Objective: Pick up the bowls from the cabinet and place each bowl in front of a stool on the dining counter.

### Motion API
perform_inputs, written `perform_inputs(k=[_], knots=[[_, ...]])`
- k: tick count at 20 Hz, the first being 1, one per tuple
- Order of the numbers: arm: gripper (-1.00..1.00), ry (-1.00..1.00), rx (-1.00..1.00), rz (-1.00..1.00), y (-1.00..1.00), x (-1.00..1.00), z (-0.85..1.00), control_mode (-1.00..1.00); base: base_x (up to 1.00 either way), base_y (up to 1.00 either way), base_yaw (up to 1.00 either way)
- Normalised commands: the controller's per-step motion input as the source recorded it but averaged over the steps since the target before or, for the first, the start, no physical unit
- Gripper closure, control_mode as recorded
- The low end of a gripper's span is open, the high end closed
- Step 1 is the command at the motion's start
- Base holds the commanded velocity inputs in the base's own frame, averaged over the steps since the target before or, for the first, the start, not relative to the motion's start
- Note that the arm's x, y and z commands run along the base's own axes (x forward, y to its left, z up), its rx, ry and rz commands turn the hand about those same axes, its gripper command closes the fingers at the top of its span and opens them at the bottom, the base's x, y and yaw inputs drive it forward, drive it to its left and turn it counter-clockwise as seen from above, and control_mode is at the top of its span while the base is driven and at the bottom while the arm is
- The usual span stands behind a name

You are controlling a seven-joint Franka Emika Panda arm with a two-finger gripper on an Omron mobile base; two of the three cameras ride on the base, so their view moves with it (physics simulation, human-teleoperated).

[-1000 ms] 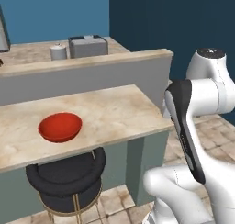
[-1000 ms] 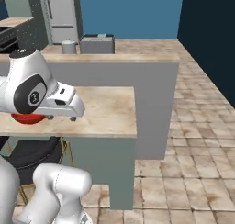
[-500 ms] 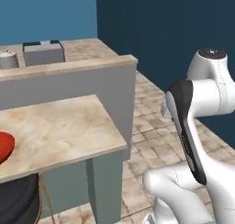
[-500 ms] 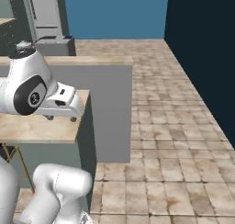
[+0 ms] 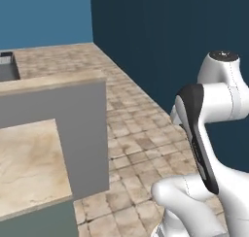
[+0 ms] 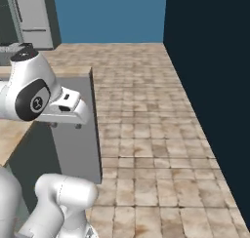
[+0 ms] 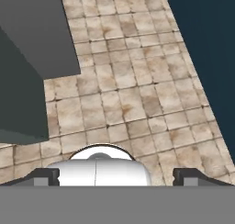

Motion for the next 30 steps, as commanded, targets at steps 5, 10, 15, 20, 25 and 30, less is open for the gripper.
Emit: perform_inputs(k=[5,10,15,20,25,30], knots=[[-1.00,0.00,0.00,0.00,0.00,0.00,0.00,1.00,0.85,-1.00,0.02],[-1.00,0.00,0.00,0.00,0.00,0.00,0.00,1.00,1.00,-1.00,0.13],[-1.00,0.00,0.00,0.00,0.00,0.00,0.00,1.00,1.00,-0.88,0.18],[-1.00,0.00,0.00,0.00,0.00,0.00,0.00,1.00,1.00,-0.84,0.30],[-1.00,0.00,0.00,0.00,0.00,0.00,0.00,1.00,1.00,-0.43,0.26],[-1.00,0.00,0.00,0.00,0.00,0.00,0.00,1.00,1.00,-0.09,0.26]])
